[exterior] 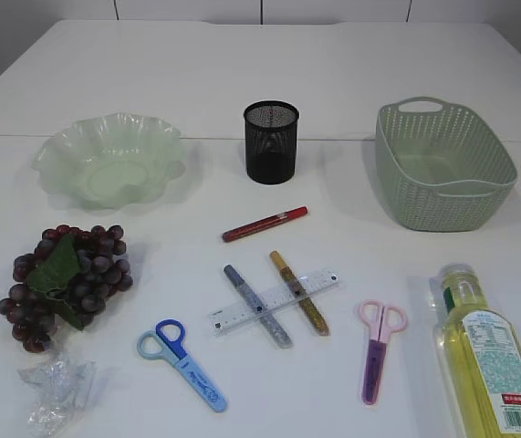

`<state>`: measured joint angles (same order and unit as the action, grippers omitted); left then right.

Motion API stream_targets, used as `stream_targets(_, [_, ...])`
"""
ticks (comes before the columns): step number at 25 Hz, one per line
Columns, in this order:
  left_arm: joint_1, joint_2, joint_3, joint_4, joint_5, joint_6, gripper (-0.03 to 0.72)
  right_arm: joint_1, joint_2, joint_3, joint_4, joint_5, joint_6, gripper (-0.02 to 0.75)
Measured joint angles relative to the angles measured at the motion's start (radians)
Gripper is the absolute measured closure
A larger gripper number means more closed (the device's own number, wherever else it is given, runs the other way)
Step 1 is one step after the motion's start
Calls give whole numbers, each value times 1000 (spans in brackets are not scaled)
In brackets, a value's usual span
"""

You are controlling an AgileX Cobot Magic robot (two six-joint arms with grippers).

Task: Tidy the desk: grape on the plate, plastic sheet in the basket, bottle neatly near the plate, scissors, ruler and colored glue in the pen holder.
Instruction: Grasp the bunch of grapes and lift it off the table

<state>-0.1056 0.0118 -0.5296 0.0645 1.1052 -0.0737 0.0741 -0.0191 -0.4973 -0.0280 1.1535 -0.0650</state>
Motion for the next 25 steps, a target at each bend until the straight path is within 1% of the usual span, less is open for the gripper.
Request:
stream_targets(5, [0, 0, 0, 0, 0, 0, 240, 0, 0, 0, 0, 0, 5, 179])
stream_targets(10, [0, 0, 0, 0, 0, 0, 242, 0, 0, -2, 0, -4, 22, 206])
stream_targets(12, [0, 4, 0, -9, -5, 0, 242, 0, 0, -17, 0, -34, 30, 209])
stream_targets(15, [0, 37, -37, -40, -47, 0, 243, 0, 0, -40, 0, -92, 78, 214])
stream_targets(18, [0, 156, -89, -53, -107, 0, 243, 0, 47, -69, 0, -117, 113, 215])
stream_targets(25, [0, 496, -170, -64, -221, 0, 250, 0, 313, -151, 6, -182, 125, 216])
